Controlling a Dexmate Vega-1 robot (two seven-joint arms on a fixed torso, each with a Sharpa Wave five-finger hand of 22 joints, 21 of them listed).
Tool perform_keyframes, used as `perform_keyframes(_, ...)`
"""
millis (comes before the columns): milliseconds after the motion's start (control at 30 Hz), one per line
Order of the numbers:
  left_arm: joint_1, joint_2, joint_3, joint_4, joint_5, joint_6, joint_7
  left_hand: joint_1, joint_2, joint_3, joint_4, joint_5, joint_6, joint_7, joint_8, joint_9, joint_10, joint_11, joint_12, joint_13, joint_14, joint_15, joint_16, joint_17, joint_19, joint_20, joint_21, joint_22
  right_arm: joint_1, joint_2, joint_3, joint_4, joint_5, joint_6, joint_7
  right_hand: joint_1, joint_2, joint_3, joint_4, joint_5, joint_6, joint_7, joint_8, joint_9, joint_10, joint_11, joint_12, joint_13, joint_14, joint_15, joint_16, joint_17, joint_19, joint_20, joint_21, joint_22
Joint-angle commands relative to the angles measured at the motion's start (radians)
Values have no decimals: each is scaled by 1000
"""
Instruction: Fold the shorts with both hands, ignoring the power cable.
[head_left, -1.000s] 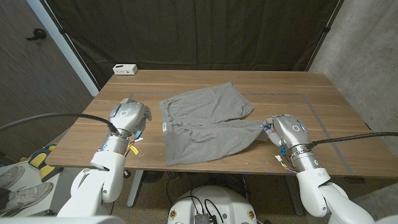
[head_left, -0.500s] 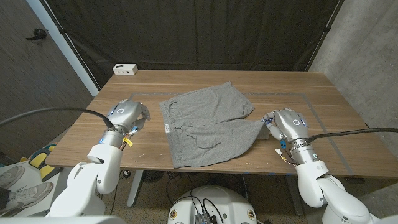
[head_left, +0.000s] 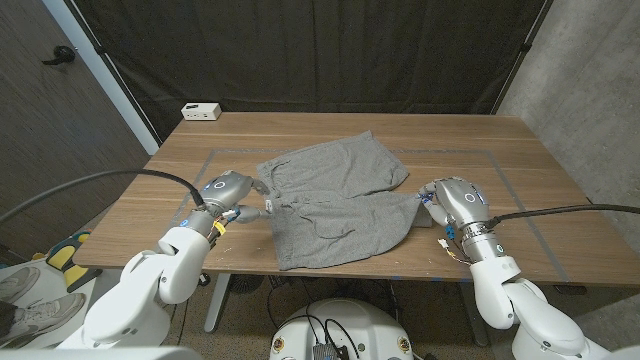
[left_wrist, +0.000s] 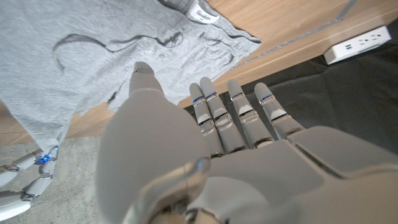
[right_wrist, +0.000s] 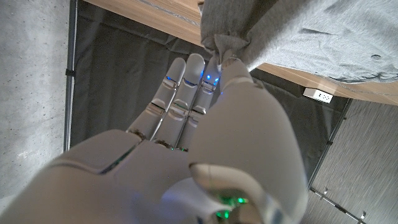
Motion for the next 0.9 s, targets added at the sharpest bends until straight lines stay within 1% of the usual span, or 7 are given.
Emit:
perform_keyframes(33,-87,99,85,-10,-79,28,-138,-15,-13,-19,5,10,-16,12,-13,0,-15,14,-4,3,-20,-122,1,-1,-15,16,-6,0,5,1,-6,12,15,3,-2,22,11,-6,1,8,11,-3,-5,2,20,-12,0,171,10,-100,-4,4,-6,-55,10,1)
perform_keyframes(133,-99,121,114,-17,-73,41,-143,-22,-21,-29,9,15,-28,21,-20,0,-26,24,-7,4,-30,-112,2,-3,-26,24,-9,0,2,0,-5,17,22,8,-8,23,11,-7,1,8,13,-3,-5,1,20,-13,1,173,12,-100,-5,4,-6,-54,14,0)
perform_keyframes(267,-114,146,168,-27,-23,66,-135,-27,-26,-37,12,20,-14,28,-15,2,-24,23,-4,5,-35,-113,5,-5,-27,23,-9,0,-3,1,-3,21,31,15,-21,22,11,-8,2,9,12,-4,-7,0,19,-14,-1,172,11,-100,-8,4,-9,-55,19,-1)
perform_keyframes(400,-126,162,242,-31,71,84,-113,-27,-29,-46,14,27,13,14,-3,6,-6,14,6,9,-27,-122,14,-9,-25,16,-8,-1,-17,-3,6,26,44,29,-40,23,12,-9,2,10,15,-1,-6,0,23,-10,-2,170,14,-100,-9,4,-9,-53,24,-3)
perform_keyframes(467,-137,163,280,-31,124,96,-122,-25,-28,-48,14,30,20,10,0,6,0,12,10,10,-21,-125,17,-10,-24,13,-7,-1,-20,-5,6,29,45,33,-46,24,12,-9,2,10,16,-1,-7,-1,23,-10,-3,170,14,-101,-11,3,-9,-54,28,-4)
perform_keyframes(833,-161,139,396,-27,303,122,-215,-16,-26,-55,14,40,39,4,7,7,14,2,19,15,-16,-136,21,-16,-19,5,-4,-1,-50,-17,21,37,68,59,-72,26,11,-12,2,12,16,-3,-10,-4,24,-9,-5,169,19,-100,-13,4,-11,-51,41,-8)
perform_keyframes(900,-165,130,417,-26,358,126,-251,-10,-22,-58,14,45,65,3,18,10,28,-9,28,19,-14,-140,21,-19,-17,1,-2,-2,-52,-17,21,43,68,67,-84,27,11,-12,2,12,16,-1,-10,-4,23,-9,-6,169,19,-100,-14,4,-12,-52,43,-9)
